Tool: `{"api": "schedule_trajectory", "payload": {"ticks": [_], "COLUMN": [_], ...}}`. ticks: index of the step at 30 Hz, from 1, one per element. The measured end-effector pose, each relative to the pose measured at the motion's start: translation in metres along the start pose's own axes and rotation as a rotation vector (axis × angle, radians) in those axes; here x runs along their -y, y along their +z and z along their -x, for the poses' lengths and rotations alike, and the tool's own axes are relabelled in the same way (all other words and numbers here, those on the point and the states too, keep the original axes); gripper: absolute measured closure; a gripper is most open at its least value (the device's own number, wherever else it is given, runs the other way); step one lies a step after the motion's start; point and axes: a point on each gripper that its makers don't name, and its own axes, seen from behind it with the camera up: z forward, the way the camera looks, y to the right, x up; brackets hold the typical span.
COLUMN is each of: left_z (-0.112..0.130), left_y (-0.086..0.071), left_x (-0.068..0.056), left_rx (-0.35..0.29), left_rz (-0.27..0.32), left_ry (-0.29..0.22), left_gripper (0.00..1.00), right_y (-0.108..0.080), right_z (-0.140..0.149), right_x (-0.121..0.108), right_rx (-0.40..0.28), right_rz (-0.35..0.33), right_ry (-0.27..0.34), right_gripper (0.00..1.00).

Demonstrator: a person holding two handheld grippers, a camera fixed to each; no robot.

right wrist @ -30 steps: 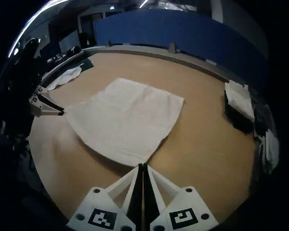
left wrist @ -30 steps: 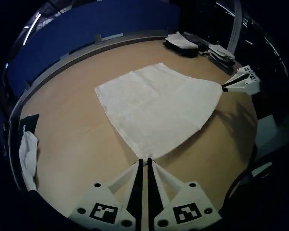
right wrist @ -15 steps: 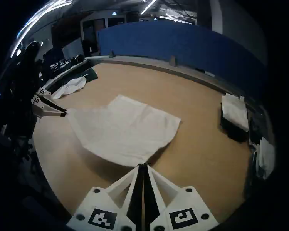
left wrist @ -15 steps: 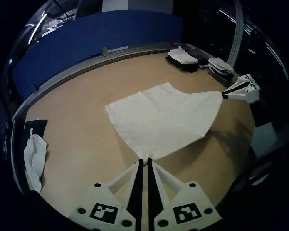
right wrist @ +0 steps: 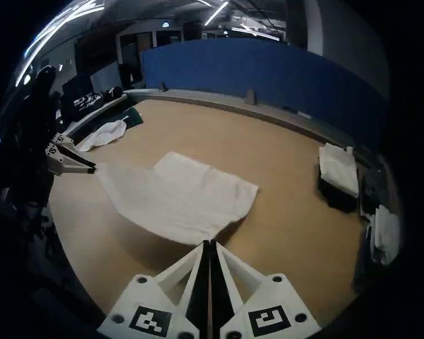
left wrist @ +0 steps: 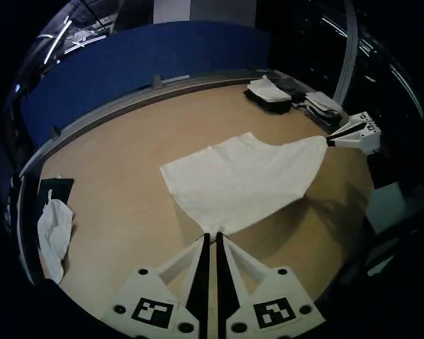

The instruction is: Fold towel

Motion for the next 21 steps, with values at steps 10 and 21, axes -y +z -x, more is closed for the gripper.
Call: {"api": "schedule_trajectory", "payload": {"ticks": [10, 21], "left_z": [-0.0035, -0.0026], "left_y": [-0.0038, -0.0013], "left_x": [0.0008, 0.0016], "left_rx": [-0.008, -0.006], "left_rz": [-0.002, -0.004], "left_ry": [-0.002, -0.01], "left_gripper": [0.93, 0.93], "right_y": [-0.0048, 0.0], "right_z": [-0.0053, -0.0009], "right_x": [0.0002, -0.0036], "right_rx": [-0.005, 0.006], "right_rz": [0.002, 0.006], "right_ry": [-0.003, 0.001], "right_gripper": [0.99, 0.99]}}
